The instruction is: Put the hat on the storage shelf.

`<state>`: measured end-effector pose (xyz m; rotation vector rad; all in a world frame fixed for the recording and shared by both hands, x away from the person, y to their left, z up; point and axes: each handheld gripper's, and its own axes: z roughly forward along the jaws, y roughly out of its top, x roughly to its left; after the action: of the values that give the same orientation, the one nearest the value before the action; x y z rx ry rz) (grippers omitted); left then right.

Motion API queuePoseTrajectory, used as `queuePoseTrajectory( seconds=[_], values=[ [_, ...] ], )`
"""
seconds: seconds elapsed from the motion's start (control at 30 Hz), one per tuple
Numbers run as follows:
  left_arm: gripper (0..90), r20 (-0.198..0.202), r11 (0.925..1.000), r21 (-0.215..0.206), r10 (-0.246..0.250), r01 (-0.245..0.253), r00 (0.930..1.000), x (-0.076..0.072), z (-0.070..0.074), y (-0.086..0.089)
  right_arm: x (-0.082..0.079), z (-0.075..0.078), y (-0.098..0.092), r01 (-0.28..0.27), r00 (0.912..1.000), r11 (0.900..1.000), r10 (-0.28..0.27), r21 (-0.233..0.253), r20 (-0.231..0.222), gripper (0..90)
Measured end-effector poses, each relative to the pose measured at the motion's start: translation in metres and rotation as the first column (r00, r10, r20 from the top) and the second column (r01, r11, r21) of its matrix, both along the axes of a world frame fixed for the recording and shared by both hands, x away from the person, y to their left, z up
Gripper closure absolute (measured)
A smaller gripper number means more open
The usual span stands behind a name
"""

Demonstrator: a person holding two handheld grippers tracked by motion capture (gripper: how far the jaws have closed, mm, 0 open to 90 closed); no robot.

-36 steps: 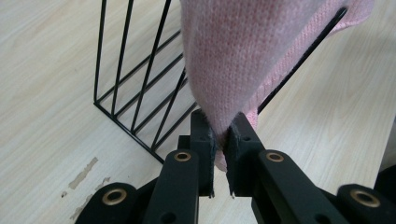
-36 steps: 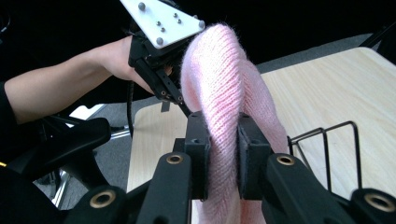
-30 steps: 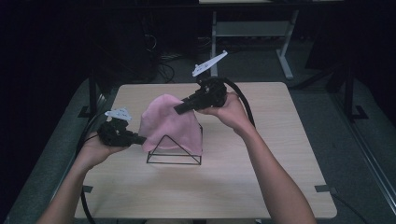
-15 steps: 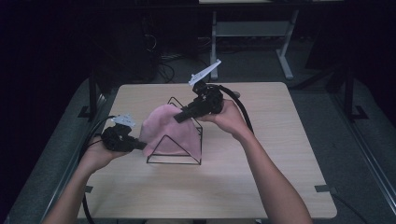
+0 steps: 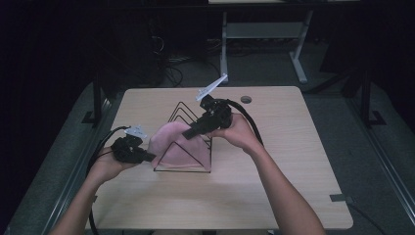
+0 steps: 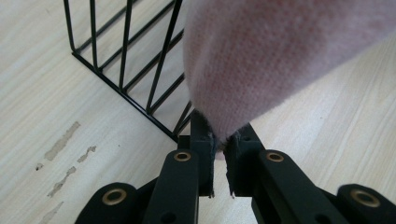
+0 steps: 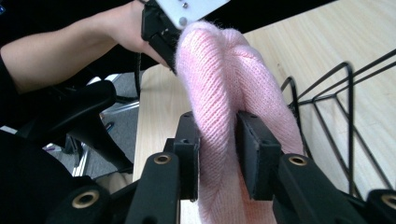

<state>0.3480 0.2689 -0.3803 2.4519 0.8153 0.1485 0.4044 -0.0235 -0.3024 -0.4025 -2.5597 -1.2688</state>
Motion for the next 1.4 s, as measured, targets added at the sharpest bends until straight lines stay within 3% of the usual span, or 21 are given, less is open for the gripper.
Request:
queuePoseTrajectory(
  seconds=[0.27, 0.53, 0.7, 0.8, 1.0, 1.23, 1.4],
  values=[
    [82.8, -0.017, 0.9992, 0.039, -0.001, 0.002, 0.9999, 0.0, -0.011, 0.0, -0.007, -0.006, 0.002, -0.007, 0.9999, 0.999, 0.007, -0.046, 0.011, 66.6],
    [82.9, -0.019, 0.9974, 0.072, -0.001, 0.003, 0.9998, 0.002, -0.016, 0.0, -0.013, -0.006, 0.002, -0.016, 0.9995, 0.999, 0.017, -0.047, 0.025, 64.5],
    [81.7, -0.027, 0.9962, 0.086, -0.006, 0.008, 0.9996, 0.003, -0.019, -0.001, -0.013, -0.008, 0.002, -0.027, 0.9986, 0.997, 0.03, -0.072, 0.044, 80.8],
    [73.3, -0.031, 0.9973, 0.073, -0.008, 0.01, 0.9995, 0.002, -0.019, 0.0, -0.014, -0.011, 0.004, -0.032, 0.9982, 0.996, 0.036, -0.086, 0.048, 82.4],
    [84.1, -0.034, 0.9957, 0.091, -0.015, 0.018, 0.9993, 0.003, -0.021, 0.0, -0.013, -0.011, 0.002, -0.019, 0.9986, 0.998, 0.022, -0.061, 0.047, 82.3],
    [85.1, -0.039, 0.9901, 0.134, -0.036, 0.041, 0.9986, 0.004, -0.026, -0.005, -0.014, -0.015, 0.004, -0.021, 0.999, 0.997, 0.024, -0.08, 0.038, 82.9],
    [85.1, -0.037, 0.9915, 0.128, -0.019, 0.024, 0.9991, 0.005, -0.026, -0.002, -0.014, -0.016, 0.004, -0.015, 0.9992, 0.998, 0.017, -0.067, 0.036, 82.6]
  ],
)
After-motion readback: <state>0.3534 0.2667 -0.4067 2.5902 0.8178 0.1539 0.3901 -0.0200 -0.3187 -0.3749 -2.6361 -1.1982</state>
